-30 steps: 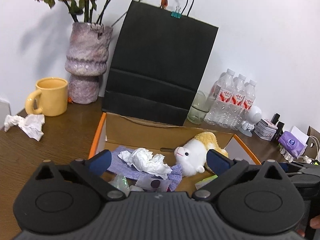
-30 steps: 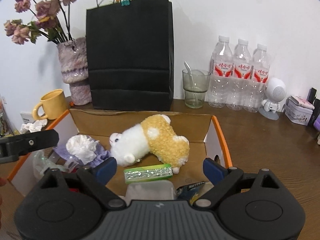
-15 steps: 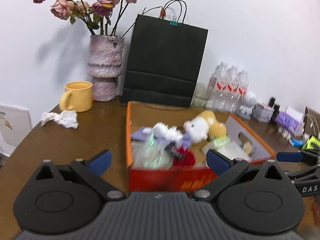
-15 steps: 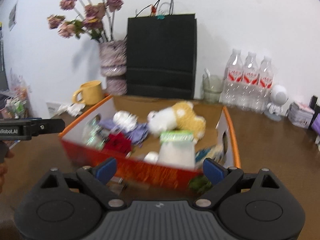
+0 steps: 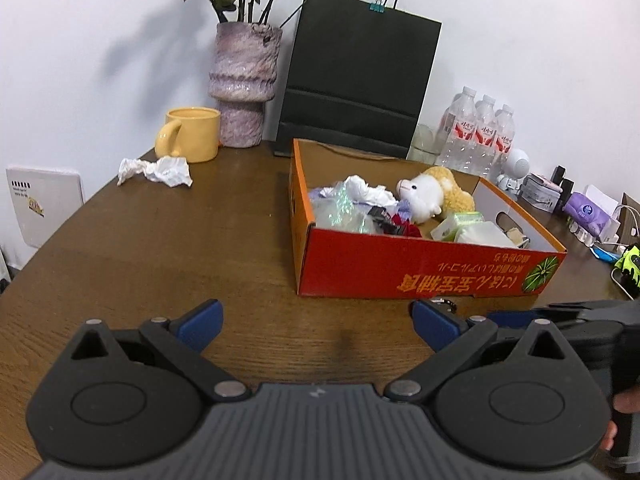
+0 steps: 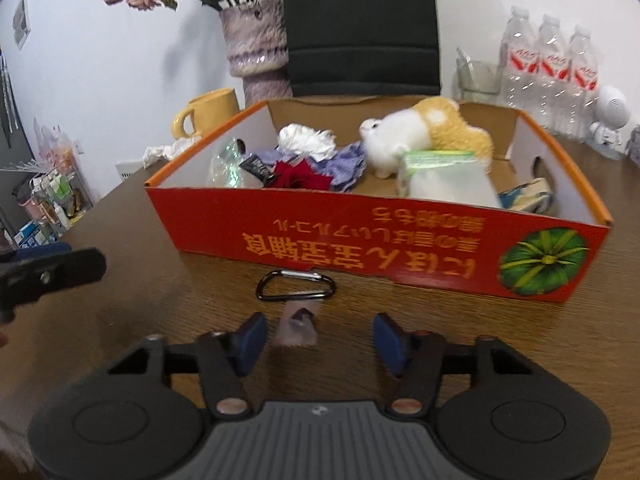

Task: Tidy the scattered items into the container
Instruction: 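Grasp the small clear packet beside the carabiner with the right tool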

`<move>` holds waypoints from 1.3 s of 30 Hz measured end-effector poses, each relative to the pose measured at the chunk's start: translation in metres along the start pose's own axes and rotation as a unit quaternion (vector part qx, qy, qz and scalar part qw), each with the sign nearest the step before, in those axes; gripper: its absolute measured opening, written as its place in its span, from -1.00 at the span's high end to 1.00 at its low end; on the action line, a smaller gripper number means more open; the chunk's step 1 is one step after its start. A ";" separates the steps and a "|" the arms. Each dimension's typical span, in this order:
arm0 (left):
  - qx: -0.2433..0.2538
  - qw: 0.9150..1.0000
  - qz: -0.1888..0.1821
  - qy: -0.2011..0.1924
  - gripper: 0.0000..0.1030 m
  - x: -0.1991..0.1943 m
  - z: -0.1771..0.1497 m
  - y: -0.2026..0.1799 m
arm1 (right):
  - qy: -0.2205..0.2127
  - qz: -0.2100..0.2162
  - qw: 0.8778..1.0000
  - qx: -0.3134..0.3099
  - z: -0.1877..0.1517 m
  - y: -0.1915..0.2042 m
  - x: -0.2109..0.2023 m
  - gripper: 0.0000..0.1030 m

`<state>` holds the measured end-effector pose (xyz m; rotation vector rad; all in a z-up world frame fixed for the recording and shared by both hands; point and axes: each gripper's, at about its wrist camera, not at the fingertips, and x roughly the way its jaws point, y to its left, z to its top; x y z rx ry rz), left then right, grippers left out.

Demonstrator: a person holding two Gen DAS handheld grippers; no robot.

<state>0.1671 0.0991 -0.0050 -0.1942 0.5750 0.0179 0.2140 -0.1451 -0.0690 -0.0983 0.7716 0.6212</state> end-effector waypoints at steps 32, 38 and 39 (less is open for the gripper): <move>0.040 0.997 -0.019 0.063 -0.78 0.065 -0.012 -0.117 | -0.046 -0.045 0.998 -0.008 -0.026 -0.076 -0.052 0.59; 0.070 0.995 0.007 0.068 -0.79 0.086 -0.015 -0.148 | -0.052 -0.060 0.997 0.008 -0.029 -0.094 -0.057 0.59; 0.076 0.995 0.012 0.070 -0.79 0.089 -0.016 -0.152 | -0.053 -0.060 0.997 0.008 -0.030 -0.095 -0.058 0.59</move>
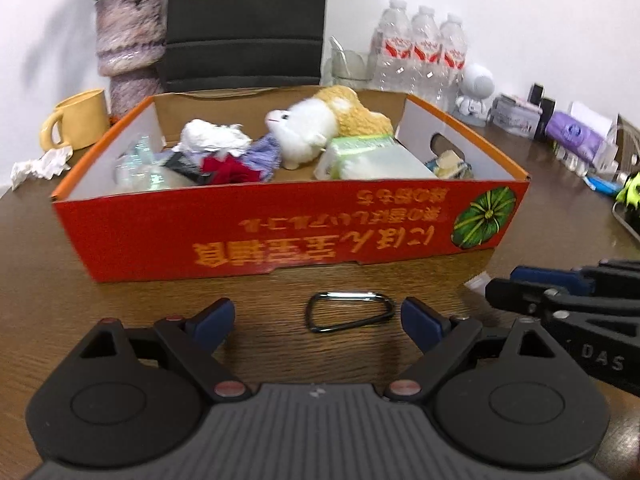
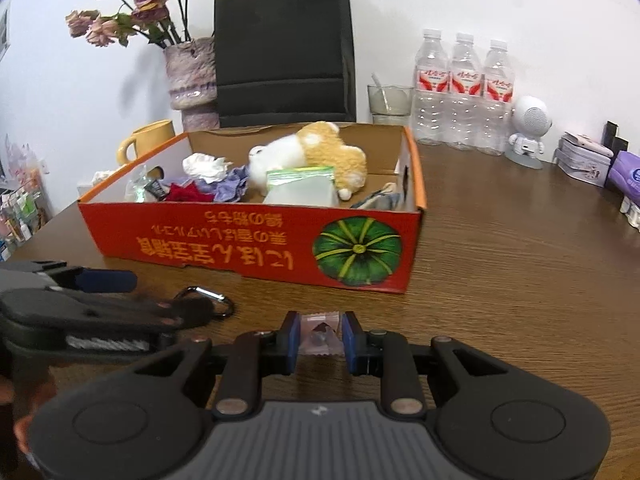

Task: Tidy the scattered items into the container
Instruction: 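Grasp the small clear packet beside the carabiner with the right tool, then grasp the black carabiner with the left tool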

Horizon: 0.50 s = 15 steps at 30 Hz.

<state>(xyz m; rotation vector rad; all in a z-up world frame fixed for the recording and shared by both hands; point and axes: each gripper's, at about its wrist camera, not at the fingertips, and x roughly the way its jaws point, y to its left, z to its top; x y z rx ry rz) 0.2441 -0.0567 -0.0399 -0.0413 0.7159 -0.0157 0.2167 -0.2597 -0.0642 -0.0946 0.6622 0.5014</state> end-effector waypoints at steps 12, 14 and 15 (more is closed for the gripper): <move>0.030 0.999 0.013 -0.008 0.49 -0.003 -0.005 -0.014 | -0.011 0.017 1.000 0.011 -0.002 -0.002 -0.006 0.59; 0.037 0.999 0.010 -0.010 0.62 -0.005 -0.006 -0.014 | -0.014 0.019 1.000 0.014 -0.002 -0.003 -0.008 0.59; 0.041 0.999 0.009 -0.010 0.63 -0.005 -0.006 -0.014 | -0.015 0.020 1.000 0.014 -0.002 -0.003 -0.008 0.59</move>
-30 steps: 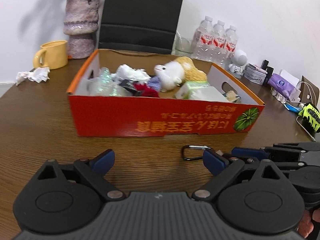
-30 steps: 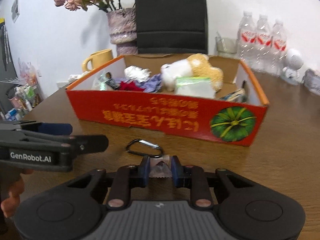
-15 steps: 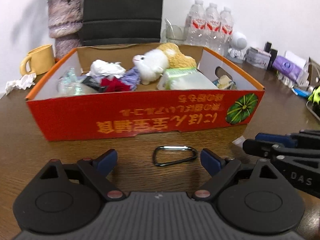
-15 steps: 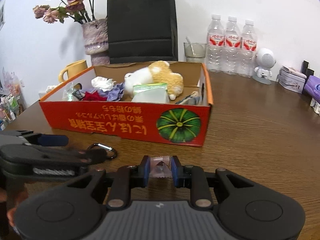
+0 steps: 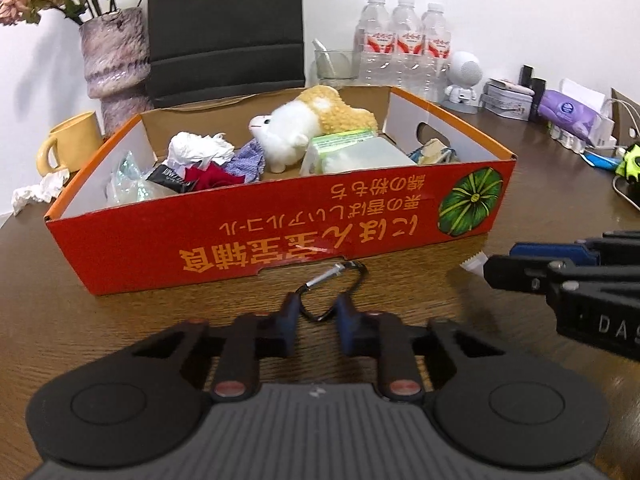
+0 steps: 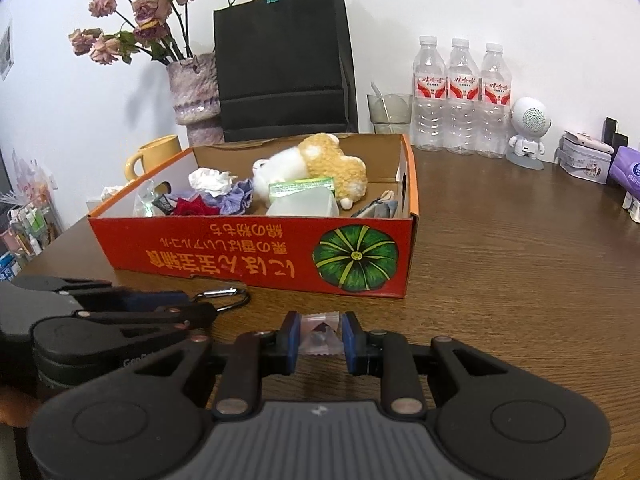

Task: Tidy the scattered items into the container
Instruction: 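Grasp the black carabiner with the left tool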

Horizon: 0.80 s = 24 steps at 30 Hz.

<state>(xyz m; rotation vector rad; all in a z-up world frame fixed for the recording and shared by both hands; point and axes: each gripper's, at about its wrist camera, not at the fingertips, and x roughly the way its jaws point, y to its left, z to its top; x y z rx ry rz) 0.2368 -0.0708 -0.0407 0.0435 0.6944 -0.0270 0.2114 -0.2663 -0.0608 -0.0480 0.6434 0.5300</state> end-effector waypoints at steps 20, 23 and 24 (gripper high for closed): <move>0.040 0.999 -0.033 -0.014 0.42 0.009 0.004 -0.002 | -0.008 0.008 1.000 0.012 0.001 -0.007 -0.005 0.59; 0.035 0.999 -0.038 -0.017 0.44 0.006 0.001 0.002 | -0.009 0.007 1.000 0.012 0.002 -0.006 -0.005 0.59; 0.032 0.999 -0.040 -0.017 0.46 0.005 0.000 0.003 | -0.009 0.007 1.000 0.012 0.002 -0.005 -0.005 0.59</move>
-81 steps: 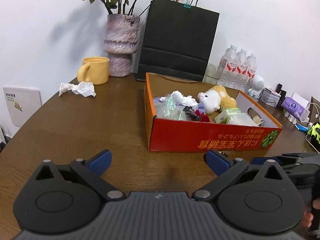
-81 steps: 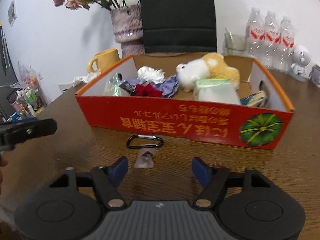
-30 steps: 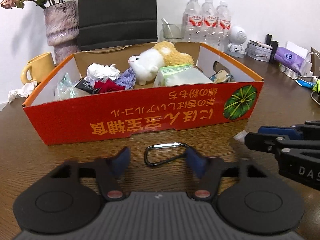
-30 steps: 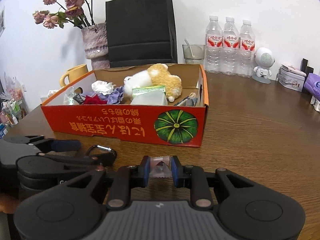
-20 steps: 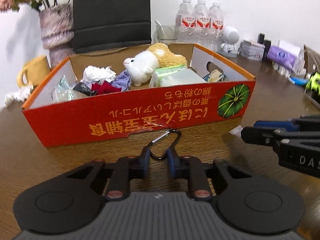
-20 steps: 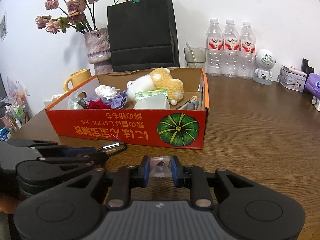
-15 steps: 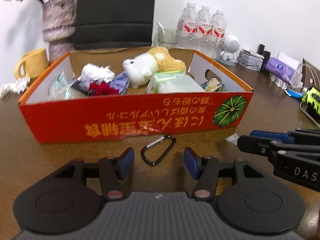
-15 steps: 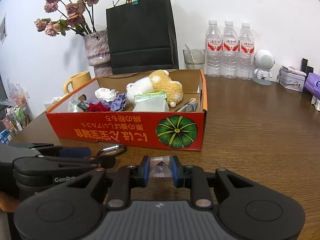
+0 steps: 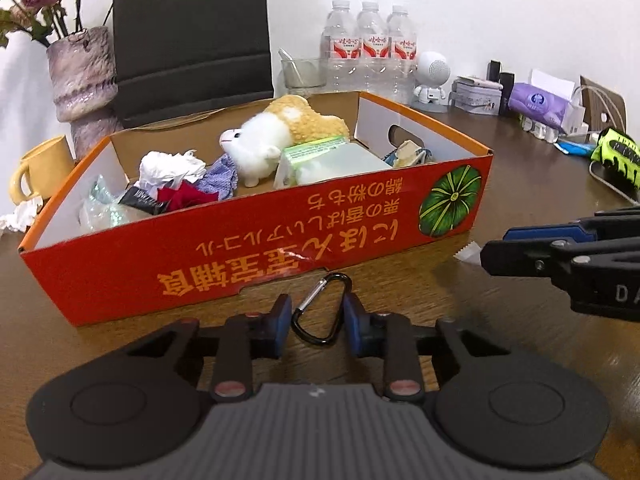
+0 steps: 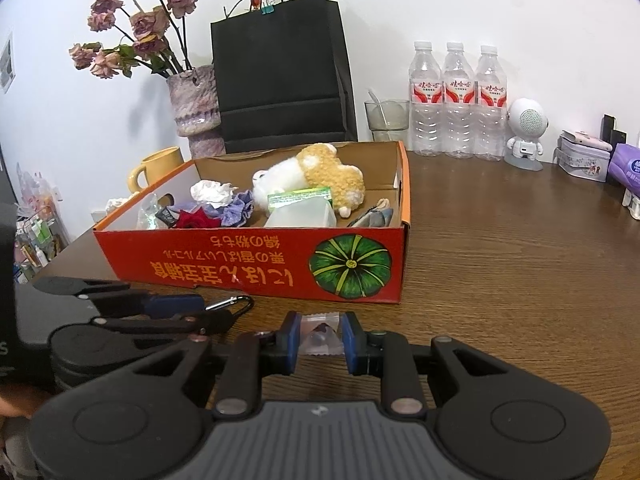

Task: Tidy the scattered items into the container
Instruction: 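Grasp the black carabiner with the left tool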

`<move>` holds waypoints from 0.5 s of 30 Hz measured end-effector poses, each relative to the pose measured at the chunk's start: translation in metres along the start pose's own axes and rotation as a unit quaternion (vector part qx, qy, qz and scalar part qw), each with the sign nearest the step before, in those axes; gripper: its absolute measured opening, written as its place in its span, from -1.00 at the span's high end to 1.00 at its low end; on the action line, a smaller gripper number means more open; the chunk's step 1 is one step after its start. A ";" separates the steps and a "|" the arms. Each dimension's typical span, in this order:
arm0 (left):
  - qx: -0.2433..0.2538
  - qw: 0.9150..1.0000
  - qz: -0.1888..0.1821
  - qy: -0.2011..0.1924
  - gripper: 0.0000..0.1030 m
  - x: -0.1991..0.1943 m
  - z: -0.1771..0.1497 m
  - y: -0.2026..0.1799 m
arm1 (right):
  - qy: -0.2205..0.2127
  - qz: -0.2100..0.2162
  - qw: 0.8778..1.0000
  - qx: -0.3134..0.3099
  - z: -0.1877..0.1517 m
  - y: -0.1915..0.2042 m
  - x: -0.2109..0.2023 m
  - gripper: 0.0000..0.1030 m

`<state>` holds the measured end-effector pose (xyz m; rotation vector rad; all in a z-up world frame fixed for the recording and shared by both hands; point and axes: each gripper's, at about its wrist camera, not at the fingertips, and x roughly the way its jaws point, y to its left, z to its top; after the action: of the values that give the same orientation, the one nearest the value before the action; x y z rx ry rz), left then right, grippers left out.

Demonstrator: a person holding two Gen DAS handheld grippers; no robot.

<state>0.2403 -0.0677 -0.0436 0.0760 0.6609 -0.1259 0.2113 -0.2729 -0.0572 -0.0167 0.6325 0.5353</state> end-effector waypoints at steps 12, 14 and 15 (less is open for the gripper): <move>-0.015 0.999 -0.035 -0.014 0.91 -0.018 -0.005 0.010 | 0.006 -0.001 1.000 -0.003 -0.002 0.005 0.003 0.59; -0.010 0.999 -0.050 -0.016 0.79 -0.020 -0.002 0.010 | 0.006 -0.003 1.000 -0.002 -0.002 0.004 0.003 0.59; -0.002 0.998 -0.056 -0.017 0.54 -0.020 -0.001 0.009 | 0.007 -0.004 1.000 -0.001 -0.002 0.003 0.003 0.59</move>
<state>0.2255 -0.0573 -0.0315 0.0329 0.6315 -0.2323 0.2109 -0.2691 -0.0602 -0.0242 0.6449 0.5286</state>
